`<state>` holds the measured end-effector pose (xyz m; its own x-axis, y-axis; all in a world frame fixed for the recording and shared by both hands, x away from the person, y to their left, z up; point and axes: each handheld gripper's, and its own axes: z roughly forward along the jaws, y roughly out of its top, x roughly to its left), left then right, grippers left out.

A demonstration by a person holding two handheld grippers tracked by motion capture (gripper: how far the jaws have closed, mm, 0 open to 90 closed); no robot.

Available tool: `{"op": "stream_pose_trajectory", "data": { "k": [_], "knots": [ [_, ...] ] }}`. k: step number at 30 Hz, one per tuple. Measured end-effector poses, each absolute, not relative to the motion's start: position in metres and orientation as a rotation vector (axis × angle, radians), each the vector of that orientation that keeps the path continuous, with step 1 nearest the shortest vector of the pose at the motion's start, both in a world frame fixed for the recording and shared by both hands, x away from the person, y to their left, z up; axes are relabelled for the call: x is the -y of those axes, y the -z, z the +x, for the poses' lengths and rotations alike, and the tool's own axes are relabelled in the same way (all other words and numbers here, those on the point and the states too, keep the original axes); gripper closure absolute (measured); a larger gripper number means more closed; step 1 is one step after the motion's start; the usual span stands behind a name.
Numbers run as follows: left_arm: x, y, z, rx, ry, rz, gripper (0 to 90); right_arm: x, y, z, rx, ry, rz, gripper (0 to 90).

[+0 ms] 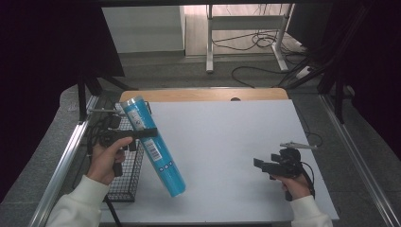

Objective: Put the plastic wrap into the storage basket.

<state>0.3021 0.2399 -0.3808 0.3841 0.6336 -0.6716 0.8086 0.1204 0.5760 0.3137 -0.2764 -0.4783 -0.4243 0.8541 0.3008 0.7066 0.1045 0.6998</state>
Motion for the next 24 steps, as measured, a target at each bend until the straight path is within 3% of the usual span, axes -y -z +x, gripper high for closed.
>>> {"op": "stream_pose_trajectory", "data": {
  "k": [13, 24],
  "knots": [
    [-0.265, 0.374, 0.303, -1.359, 0.163, 1.612, 31.9, 0.277, 0.482, 0.315, -2.195, -1.201, 1.593, 14.2],
    [-0.288, 0.337, 0.3, -1.348, 0.089, 1.63, 31.9, 0.274, 0.482, 0.315, -2.194, -1.165, 1.573, 14.2]
  ]
}}
